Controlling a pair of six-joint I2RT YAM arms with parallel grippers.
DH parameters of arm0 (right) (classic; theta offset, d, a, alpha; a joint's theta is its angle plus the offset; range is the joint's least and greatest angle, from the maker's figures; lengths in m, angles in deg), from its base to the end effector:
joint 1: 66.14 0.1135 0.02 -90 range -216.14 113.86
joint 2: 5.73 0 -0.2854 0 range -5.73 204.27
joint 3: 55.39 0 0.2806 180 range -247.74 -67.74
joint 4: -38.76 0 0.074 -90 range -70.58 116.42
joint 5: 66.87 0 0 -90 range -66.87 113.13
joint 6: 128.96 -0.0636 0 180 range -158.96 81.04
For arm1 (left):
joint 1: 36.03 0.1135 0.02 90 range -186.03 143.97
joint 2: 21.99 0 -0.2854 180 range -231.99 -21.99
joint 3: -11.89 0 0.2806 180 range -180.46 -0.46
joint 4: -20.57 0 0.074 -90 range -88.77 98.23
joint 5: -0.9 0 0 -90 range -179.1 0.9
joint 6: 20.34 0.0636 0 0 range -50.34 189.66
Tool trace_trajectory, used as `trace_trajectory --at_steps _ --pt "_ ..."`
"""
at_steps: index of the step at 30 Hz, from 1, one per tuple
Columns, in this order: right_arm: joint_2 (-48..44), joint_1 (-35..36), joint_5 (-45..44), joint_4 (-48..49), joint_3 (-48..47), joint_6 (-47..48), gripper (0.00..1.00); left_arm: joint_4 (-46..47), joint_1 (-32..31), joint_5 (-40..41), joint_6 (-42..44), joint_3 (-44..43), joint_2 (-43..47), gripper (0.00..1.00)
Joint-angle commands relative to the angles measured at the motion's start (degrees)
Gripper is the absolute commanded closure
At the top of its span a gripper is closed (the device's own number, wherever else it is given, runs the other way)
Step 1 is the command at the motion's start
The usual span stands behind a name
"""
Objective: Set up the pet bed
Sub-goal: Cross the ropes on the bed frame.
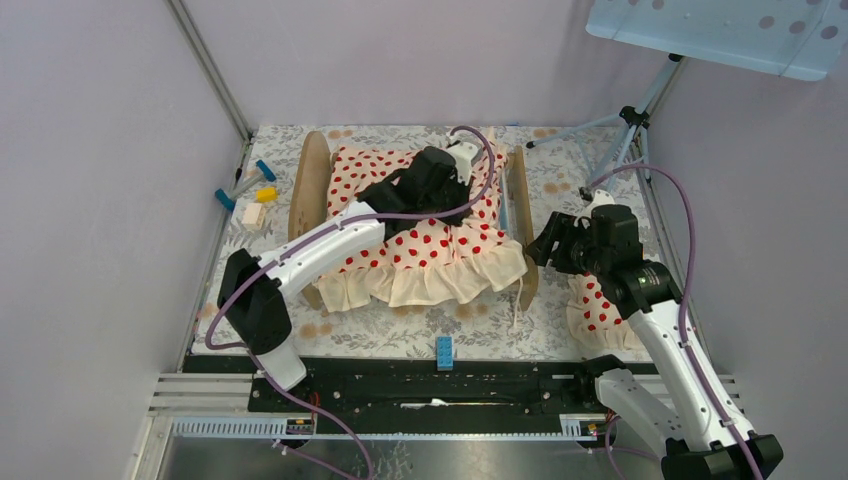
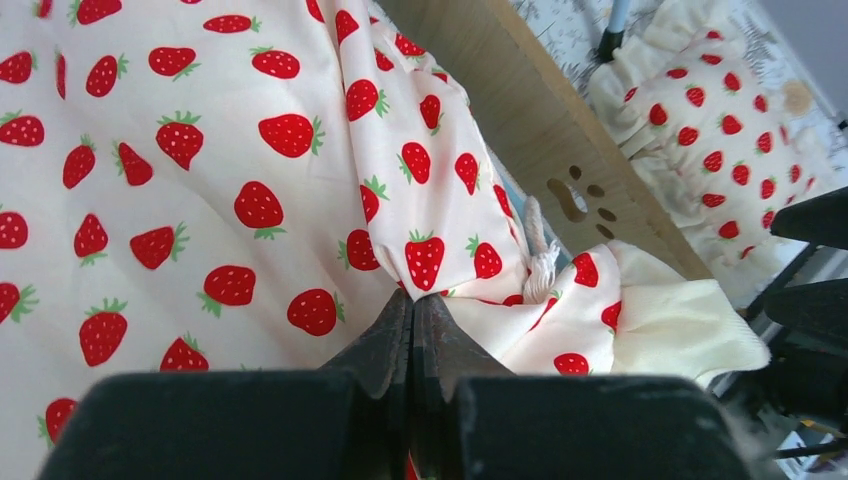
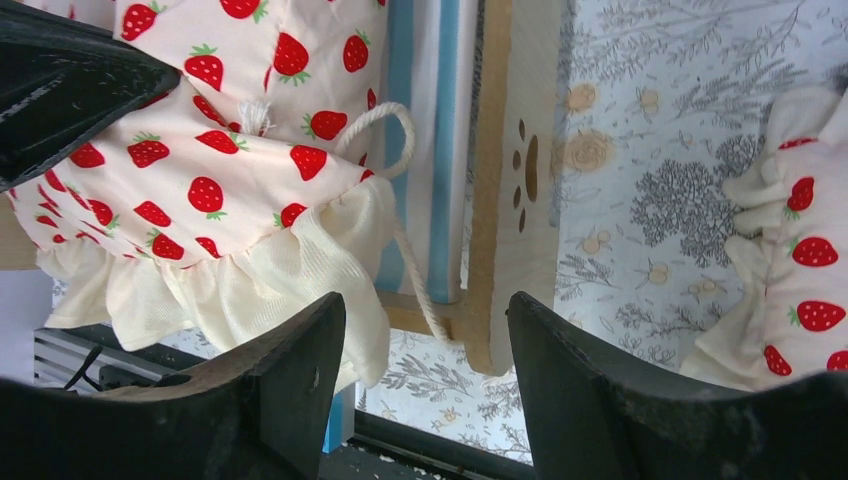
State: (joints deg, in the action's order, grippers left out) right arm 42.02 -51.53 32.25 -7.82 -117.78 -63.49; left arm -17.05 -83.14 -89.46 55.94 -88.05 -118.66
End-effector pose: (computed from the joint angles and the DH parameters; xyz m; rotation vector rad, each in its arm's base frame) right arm 0.2062 0.0642 0.3233 0.0920 2.1724 0.5671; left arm 0.3039 -0.3277 0.3353 0.6459 2.1408 -0.6035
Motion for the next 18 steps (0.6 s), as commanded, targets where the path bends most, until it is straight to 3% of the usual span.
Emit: trace_trajectory --at_steps 1,8,18 --pt "0.17 -0.15 1.46 3.53 -3.41 2.26 0.33 5.59 1.94 -8.78 -0.96 0.22 2.77 1.0" --pt "-0.86 -0.15 -1.67 3.53 -1.88 1.97 0.31 7.01 3.57 -15.36 -1.69 0.5 1.52 1.0" --pt "-3.83 -0.2 -3.52 3.22 0.63 0.84 0.31 11.78 4.34 -31.47 -1.12 0.7 -0.54 1.0"
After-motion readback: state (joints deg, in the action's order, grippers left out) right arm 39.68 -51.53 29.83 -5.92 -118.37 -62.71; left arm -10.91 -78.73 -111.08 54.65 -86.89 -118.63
